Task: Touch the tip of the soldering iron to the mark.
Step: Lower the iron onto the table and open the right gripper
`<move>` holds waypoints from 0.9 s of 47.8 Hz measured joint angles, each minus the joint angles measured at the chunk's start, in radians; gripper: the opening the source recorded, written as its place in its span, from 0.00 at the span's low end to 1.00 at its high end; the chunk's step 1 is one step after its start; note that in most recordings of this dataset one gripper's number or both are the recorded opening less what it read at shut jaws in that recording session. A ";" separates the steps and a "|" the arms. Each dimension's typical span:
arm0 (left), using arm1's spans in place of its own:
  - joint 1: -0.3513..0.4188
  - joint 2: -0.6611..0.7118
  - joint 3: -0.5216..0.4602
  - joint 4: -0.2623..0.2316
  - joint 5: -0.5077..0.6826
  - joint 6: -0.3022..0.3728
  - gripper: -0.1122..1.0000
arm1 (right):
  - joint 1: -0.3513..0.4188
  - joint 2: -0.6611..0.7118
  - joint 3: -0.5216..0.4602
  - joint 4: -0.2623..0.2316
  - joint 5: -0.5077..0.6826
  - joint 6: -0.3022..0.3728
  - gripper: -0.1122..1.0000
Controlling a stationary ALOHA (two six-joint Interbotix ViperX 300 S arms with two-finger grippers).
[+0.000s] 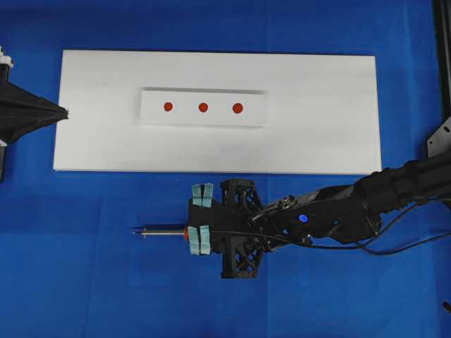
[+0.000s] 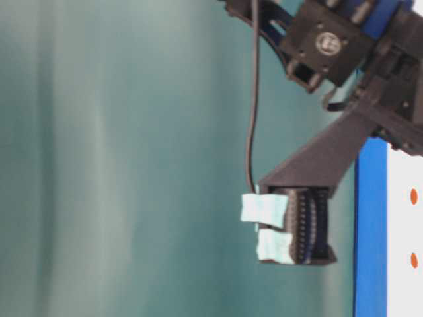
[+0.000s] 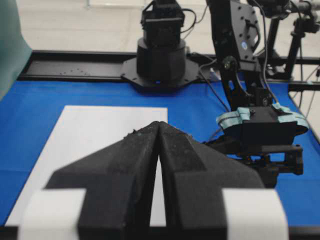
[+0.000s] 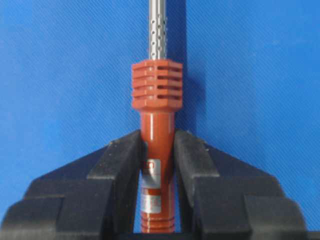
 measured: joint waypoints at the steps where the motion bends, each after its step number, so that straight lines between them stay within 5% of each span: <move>1: 0.000 0.000 0.000 0.000 0.002 0.000 0.10 | 0.000 0.003 -0.002 0.000 -0.006 0.000 0.16; 33: 0.000 0.000 0.002 0.000 0.009 0.000 0.10 | 0.000 0.011 -0.002 0.002 -0.028 0.000 0.16; 37: 0.000 0.000 0.002 0.002 0.012 0.000 0.10 | 0.000 0.011 -0.002 0.002 -0.028 0.003 0.29; 43: 0.000 0.000 0.002 0.002 0.017 0.000 0.10 | 0.000 0.012 -0.002 0.002 -0.025 0.005 0.62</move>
